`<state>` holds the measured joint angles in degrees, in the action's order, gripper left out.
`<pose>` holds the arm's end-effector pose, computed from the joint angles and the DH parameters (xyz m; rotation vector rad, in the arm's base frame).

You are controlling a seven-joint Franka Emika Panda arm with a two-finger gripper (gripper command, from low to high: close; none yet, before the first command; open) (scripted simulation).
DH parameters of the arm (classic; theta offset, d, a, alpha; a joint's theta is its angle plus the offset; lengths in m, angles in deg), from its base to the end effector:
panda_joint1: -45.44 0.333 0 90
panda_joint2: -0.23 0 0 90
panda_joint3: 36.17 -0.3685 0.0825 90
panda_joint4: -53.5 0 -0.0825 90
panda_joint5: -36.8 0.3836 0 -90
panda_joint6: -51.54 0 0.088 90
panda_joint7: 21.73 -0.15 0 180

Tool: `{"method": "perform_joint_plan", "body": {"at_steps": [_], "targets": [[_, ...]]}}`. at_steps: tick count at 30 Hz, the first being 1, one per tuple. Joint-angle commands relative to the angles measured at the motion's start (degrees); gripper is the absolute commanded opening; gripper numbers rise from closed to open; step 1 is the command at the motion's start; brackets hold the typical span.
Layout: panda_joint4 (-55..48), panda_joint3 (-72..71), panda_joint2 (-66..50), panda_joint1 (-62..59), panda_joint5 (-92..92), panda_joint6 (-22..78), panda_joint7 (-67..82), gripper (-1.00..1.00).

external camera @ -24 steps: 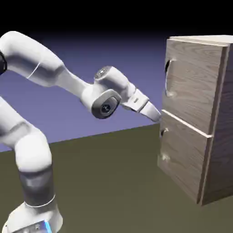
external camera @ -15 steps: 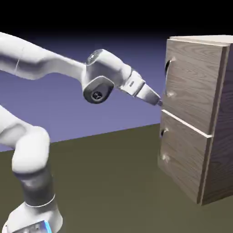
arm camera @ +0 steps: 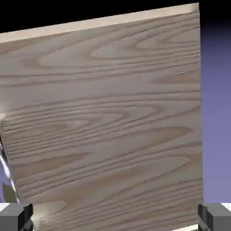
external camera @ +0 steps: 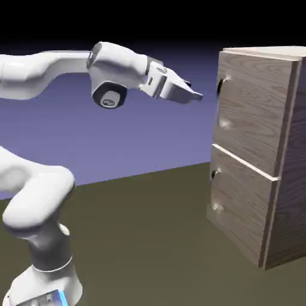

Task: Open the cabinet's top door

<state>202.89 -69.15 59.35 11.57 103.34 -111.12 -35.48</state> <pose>0.3289 0.0369 0.6433 -1.9040 1.1215 -1.4746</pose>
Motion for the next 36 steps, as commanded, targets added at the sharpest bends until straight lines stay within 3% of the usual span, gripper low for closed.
{"method": "perform_joint_plan", "body": {"at_steps": [1,32,36], "targets": [[-0.43,-1.24,0.99,-1.3,2.5,0.43,1.08,1.0],[-13.24,-37.64,30.19,-39.42,75.91,12.95,32.75,1.0],[-21.22,-39.24,29.5,-47.9,78.27,13.34,32.6,1.0]]}}
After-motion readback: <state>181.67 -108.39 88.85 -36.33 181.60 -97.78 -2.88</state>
